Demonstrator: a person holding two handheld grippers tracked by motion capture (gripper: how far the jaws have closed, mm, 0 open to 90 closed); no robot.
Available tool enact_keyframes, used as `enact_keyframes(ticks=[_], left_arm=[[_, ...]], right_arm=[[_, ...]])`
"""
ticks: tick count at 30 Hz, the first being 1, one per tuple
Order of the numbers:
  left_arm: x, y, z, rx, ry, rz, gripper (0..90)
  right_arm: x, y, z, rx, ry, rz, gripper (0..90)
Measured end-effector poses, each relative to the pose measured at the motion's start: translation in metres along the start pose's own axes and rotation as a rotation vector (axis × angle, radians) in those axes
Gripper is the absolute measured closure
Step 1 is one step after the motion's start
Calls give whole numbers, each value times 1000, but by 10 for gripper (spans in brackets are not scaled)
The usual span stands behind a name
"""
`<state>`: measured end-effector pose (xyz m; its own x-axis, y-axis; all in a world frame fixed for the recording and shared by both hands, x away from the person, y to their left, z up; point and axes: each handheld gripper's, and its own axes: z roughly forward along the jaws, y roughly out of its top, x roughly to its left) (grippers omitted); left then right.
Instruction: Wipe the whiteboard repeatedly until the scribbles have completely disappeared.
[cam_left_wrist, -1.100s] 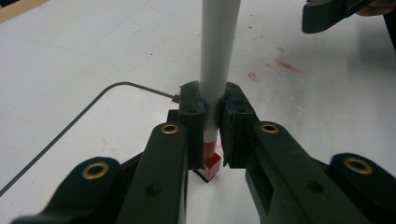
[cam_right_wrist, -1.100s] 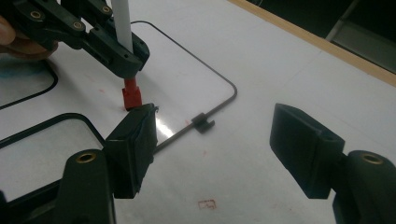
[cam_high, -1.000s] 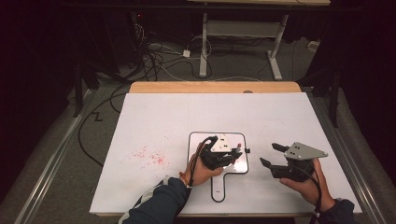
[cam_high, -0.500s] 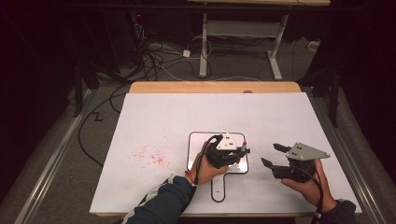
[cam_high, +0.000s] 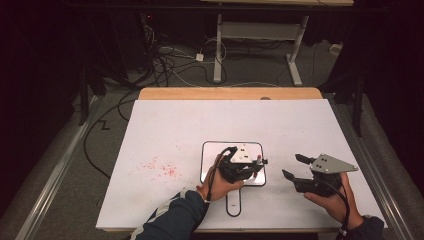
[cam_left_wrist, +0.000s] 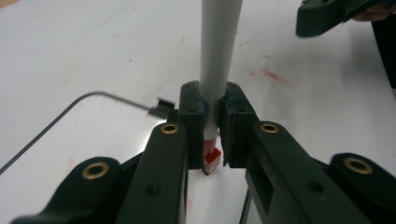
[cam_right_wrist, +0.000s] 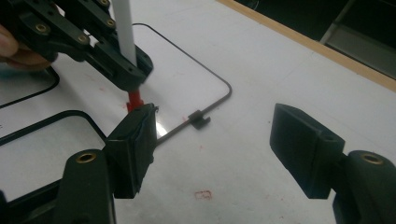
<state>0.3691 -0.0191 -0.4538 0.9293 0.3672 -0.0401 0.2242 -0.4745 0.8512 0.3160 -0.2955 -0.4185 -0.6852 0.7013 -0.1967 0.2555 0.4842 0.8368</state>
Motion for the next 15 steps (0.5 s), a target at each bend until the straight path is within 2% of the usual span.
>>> enact_keyframes(ticks=[2,4,6,9,11,15], left_arm=[[2,-6,-9,5,13,-14,787],[3,-10,-19,19,41,-10,787],[5,-16,-27,11,54,-9,787],[10,-25,-40,7,77,-34,786],[12,-29,-47,11,97,-35,787],[14,-42,-64,5,122,-64,787]], right_arm=[[1,0,0,2,2,-1,331],[2,1,1,3,5,-7,331],[2,1,1,1,8,-7,331],[2,2,1,-8,-7,-9,333],[2,3,1,-13,-7,-4,333],[4,4,4,-7,1,-17,332]])
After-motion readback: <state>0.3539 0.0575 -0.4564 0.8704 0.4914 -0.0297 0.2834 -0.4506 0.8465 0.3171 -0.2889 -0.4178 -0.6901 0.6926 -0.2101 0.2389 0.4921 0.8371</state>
